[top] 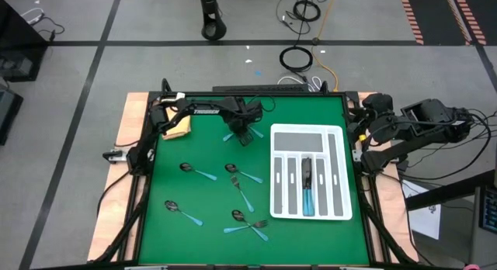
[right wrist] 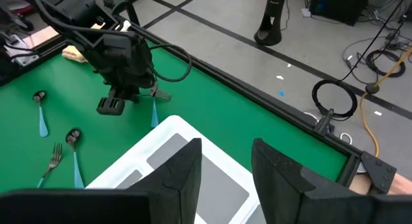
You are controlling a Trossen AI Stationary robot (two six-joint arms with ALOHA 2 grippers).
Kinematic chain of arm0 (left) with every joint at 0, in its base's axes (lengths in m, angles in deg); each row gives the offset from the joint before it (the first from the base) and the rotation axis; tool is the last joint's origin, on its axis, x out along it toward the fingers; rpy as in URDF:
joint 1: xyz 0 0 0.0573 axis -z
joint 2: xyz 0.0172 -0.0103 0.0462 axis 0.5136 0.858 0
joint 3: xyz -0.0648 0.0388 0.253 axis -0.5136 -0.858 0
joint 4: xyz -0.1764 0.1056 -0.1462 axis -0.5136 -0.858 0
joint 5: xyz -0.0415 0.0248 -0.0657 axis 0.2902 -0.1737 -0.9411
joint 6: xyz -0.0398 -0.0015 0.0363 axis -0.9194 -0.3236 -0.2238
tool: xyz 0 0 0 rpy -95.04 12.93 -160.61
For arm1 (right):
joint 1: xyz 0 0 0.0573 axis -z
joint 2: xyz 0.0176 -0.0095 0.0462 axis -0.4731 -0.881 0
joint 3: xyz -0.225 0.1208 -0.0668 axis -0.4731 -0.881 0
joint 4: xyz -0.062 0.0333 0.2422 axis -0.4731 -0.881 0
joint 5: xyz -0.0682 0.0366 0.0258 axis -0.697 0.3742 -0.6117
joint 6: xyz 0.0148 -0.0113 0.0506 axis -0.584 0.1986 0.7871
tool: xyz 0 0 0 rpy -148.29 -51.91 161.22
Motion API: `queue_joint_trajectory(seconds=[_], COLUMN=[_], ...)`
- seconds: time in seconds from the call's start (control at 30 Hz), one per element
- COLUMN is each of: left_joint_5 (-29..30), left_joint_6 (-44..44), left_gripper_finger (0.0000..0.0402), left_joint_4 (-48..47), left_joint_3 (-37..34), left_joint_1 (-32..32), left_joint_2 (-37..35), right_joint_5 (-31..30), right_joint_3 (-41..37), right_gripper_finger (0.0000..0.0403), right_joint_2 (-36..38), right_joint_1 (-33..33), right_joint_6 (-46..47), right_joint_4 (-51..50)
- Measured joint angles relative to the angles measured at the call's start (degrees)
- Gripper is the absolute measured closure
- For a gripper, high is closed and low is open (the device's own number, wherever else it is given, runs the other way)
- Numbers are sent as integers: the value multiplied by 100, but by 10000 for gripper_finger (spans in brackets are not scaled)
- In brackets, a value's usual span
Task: Sort silverware
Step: Put the top blue fork into the tray
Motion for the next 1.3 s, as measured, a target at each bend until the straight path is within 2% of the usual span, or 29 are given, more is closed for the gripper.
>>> queue_joint_trajectory(seconds=[0.07,0.23,0.33,0.43,0.5,0.67,0.83,0.93,1.13,1.3], left_joint_5=[-23,-104,-196,-211,-274,-976,-1679,-1737,-1015,-667], left_joint_6=[-17,-22,-16,-31,-339,-1582,-2409,-3085,-4279,-5278], left_gripper_finger=[384,393,394,394,394,394,394,394,394,394], left_joint_4=[-49,-369,-894,-1020,-1036,-679,463,1543,3690,5041], left_joint_3=[78,366,627,792,876,898,911,912,528,-506], left_joint_1=[22,93,155,207,225,357,882,1314,2056,2416], left_joint_2=[6,55,66,-131,-362,-1090,-1651,-1725,-1646,-1647], right_joint_5=[3,22,22,20,17,-108,-129,-127,-91,-35], right_joint_3=[0,0,0,0,0,0,0,0,0,0], right_gripper_finger=[280,280,280,280,280,280,280,280,280,280], right_joint_2=[0,-2,-2,-2,-4,-2,2,-7,-8,-7], right_joint_1=[0,2,2,2,2,2,2,2,2,2], right_joint_6=[60,98,98,98,123,225,203,177,163,87], right_joint_4=[2,43,59,59,59,57,55,55,52,50])
